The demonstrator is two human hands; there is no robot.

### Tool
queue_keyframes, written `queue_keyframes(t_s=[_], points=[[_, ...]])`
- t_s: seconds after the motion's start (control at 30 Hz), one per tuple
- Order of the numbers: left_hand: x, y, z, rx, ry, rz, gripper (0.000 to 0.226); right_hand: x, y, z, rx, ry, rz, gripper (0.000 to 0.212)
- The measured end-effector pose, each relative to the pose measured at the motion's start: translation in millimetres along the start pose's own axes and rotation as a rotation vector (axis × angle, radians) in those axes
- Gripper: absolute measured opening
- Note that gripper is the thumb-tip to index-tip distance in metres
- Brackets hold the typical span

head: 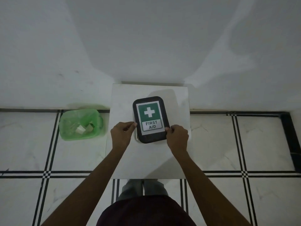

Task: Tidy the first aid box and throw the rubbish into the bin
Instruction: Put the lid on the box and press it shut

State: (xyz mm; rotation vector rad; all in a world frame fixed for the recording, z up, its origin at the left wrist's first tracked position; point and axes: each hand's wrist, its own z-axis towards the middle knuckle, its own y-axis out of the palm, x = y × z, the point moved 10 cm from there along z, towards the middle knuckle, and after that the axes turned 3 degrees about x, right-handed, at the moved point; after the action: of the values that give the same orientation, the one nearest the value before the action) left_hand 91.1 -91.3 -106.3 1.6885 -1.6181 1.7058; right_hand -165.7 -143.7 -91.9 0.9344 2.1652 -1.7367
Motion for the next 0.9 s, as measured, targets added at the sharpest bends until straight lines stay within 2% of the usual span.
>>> queue_keyframes(t_s=[0.2, 0.47, 0.7, 0.8, 0.9], points=[[-14, 2, -13, 0.006, -0.074, -0.086, 0.034, -2, 16, 2, -0.110, -0.021, 0.021, 0.028], [-23, 0, -32, 0.014, -0.132, -0.082, 0.033, -4, 15, -2, -0.197, -0.123, 0.057, 0.020], [-34, -2, -45, 0.039, -0.212, -0.188, 0.032, -7, 15, -3, -0.185, -0.148, 0.092, 0.020], [-45, 2, -45, 0.034, -0.310, -0.300, 0.032, -5, 17, -2, -0.186, -0.121, 0.101, 0.022], [-57, 10, -44, 0.004, -0.458, -0.426, 0.032, 2, 19, 3, -0.192, -0.009, 0.163, 0.022]])
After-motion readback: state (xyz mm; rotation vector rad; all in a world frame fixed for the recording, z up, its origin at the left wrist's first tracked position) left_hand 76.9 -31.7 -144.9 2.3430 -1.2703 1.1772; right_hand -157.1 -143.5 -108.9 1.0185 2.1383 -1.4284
